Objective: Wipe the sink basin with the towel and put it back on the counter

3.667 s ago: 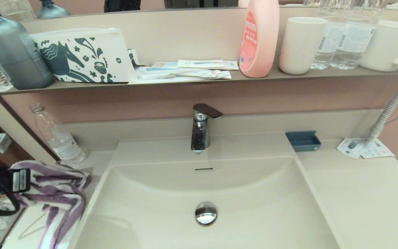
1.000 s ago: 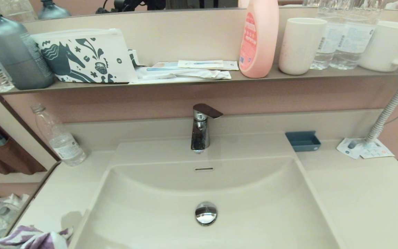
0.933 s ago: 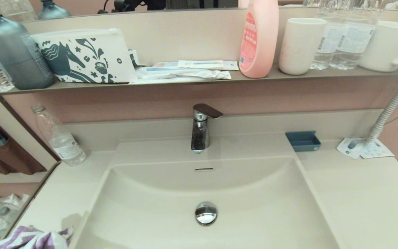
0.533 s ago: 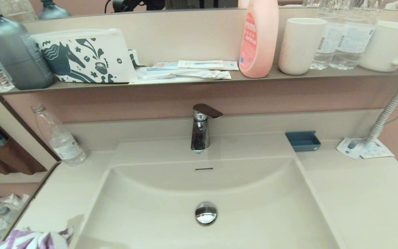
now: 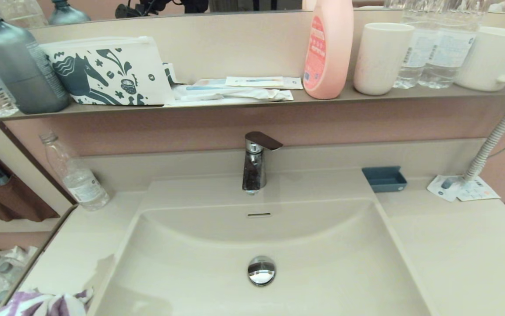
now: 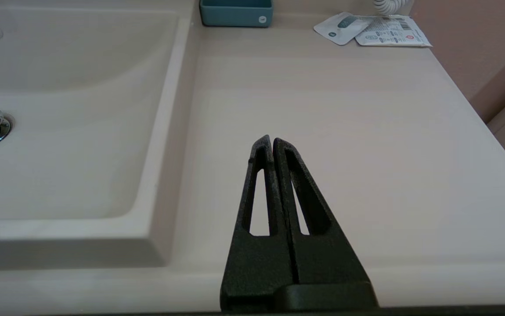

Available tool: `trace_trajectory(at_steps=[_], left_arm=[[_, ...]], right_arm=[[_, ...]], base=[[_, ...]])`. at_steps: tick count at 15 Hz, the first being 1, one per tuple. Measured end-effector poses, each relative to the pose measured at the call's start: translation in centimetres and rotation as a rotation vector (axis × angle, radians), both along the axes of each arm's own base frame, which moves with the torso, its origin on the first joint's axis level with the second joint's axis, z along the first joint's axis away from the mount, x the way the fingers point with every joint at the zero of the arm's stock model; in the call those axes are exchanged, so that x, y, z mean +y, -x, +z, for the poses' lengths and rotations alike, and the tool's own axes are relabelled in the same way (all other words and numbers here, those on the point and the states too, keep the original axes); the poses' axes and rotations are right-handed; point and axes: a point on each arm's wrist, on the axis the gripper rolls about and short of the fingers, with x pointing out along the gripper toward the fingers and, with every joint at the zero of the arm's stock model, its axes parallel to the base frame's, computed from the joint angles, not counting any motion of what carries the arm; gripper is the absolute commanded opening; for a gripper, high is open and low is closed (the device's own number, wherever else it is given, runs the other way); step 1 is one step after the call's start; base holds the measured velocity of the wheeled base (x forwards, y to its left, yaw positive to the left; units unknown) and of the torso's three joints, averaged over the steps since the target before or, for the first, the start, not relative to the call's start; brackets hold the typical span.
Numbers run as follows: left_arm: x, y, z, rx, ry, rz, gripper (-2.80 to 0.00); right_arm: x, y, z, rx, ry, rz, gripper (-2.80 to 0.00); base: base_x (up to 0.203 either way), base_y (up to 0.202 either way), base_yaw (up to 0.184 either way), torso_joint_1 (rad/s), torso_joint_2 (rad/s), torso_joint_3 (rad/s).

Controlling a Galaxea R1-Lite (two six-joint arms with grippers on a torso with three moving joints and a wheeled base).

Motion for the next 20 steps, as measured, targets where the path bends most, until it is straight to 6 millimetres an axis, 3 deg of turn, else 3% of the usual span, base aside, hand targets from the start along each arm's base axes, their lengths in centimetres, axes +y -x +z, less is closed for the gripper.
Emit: trace_trajectory(at_steps=[3, 7, 13, 20], left_arm=[[-0.6, 0.2, -0.8, 0.003, 0.026, -0.017, -2.80], [-3.4, 1.4, -1.2, -0.101, 0.106, -0.067, -2.80], [-5.9, 6.8, -2.6, -0.318, 0.186, -0.046, -2.80], [-7.3, 12.7, -3.4, -0.589, 0.170, -0.195, -2.80]], right_arm=[[0.0, 0.0, 0.0, 0.000, 0.000, 0.000, -2.80], [0.0, 0.0, 0.0, 0.000, 0.000, 0.001, -2.80], [0.0, 0.0, 0.0, 0.000, 0.000, 0.000, -2.80], [0.0, 0.0, 0.0, 0.000, 0.000, 0.000, -2.80]], base=[[0.000, 0.000, 0.000, 0.000, 0.00, 0.000], [0.000, 0.000, 0.000, 0.000, 0.00, 0.000], [0.000, 0.000, 0.000, 0.000, 0.00, 0.000], [0.000, 0.000, 0.000, 0.000, 0.00, 0.000]])
